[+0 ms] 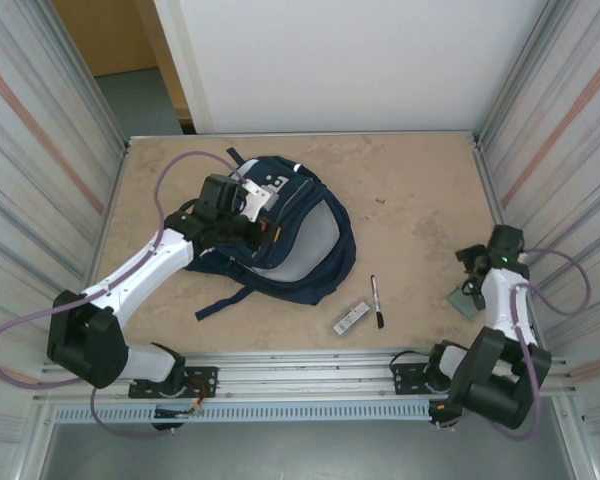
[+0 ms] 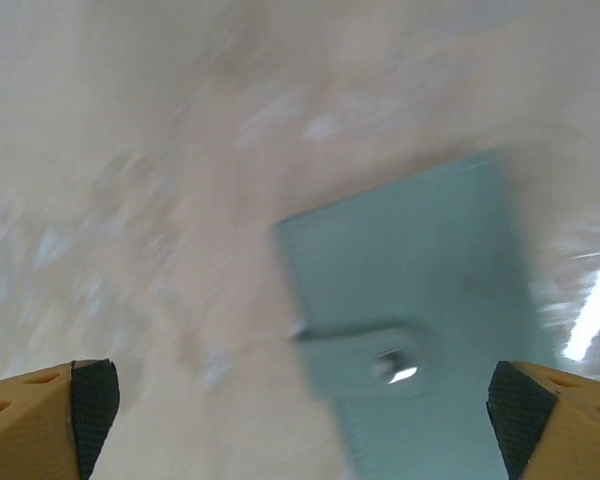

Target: Pack books, pencil case, and school supplies into a backpack

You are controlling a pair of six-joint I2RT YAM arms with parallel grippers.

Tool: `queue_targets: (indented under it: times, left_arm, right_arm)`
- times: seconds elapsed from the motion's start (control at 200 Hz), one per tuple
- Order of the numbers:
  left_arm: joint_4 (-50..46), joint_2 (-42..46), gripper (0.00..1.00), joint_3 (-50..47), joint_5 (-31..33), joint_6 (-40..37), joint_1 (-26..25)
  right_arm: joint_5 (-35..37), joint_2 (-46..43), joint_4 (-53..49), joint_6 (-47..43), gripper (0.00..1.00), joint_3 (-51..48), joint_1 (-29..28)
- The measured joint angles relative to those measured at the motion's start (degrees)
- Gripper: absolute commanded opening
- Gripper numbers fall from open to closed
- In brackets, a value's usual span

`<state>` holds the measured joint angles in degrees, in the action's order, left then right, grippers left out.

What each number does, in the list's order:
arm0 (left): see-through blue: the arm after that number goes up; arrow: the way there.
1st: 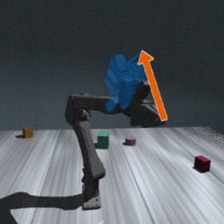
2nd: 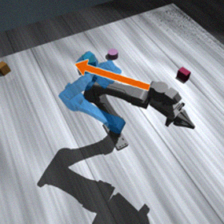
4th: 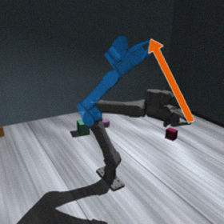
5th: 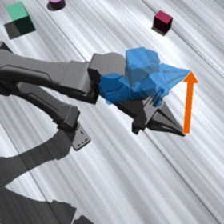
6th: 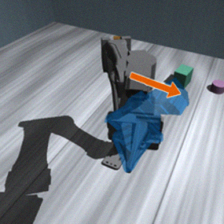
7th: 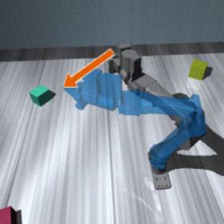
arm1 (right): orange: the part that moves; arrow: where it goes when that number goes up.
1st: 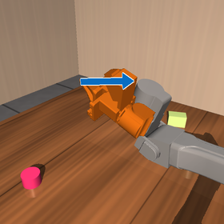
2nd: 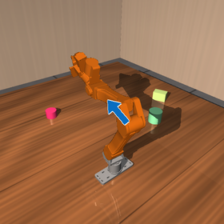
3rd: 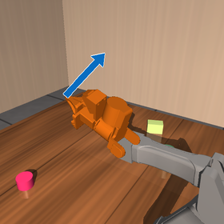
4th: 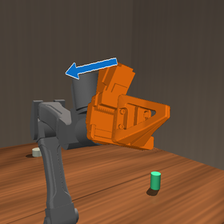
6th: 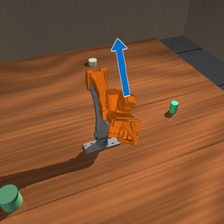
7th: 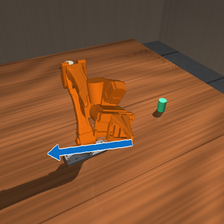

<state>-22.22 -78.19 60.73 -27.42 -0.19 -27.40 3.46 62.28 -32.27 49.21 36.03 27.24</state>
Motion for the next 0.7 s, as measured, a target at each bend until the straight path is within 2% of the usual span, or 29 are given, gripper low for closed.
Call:
queue_targets:
  times: [0.095,0.185,0.301,0.391,0.441,0.486,0.556,0.702]
  left_arm:
    - [-0.17,0.02,0.00,0.13,0.00,-0.44,0.00]
    - [-0.66,0.04,0.00,0.79,0.00,-1.07,0.00]
    - [-1.25,0.09,0.00,1.25,0.02,-1.40,0.00]
    - [-1.60,0.11,0.00,1.25,-0.02,-1.51,0.00]
    - [-1.60,0.13,0.00,1.25,-0.02,-1.51,0.00]
    - [-1.60,0.17,0.00,1.25,-0.02,-1.51,0.00]
    - [-1.70,0.39,0.00,1.25,0.02,-1.51,0.00]
    - [-1.95,1.66,0.00,0.57,0.26,-1.55,0.00]
  right_arm:
    - [1.25,-0.79,0.55,0.48,0.96,-2.84,4.22]
    - [-0.48,2.10,1.70,0.92,0.96,-5.09,6.71]
    - [-2.97,8.24,3.50,0.70,0.86,-4.35,7.87]
    - [-3.56,10.69,3.87,-0.35,0.83,-2.82,6.56]
    - [-3.50,11.47,4.33,-0.94,0.76,-2.34,5.07]
    - [-3.26,12.37,4.55,-1.95,0.75,-1.79,3.34]
    - [-2.95,13.64,4.63,-2.93,0.65,-0.96,1.42]
    - [-2.71,15.06,5.14,-4.31,0.57,-0.02,-2.29]
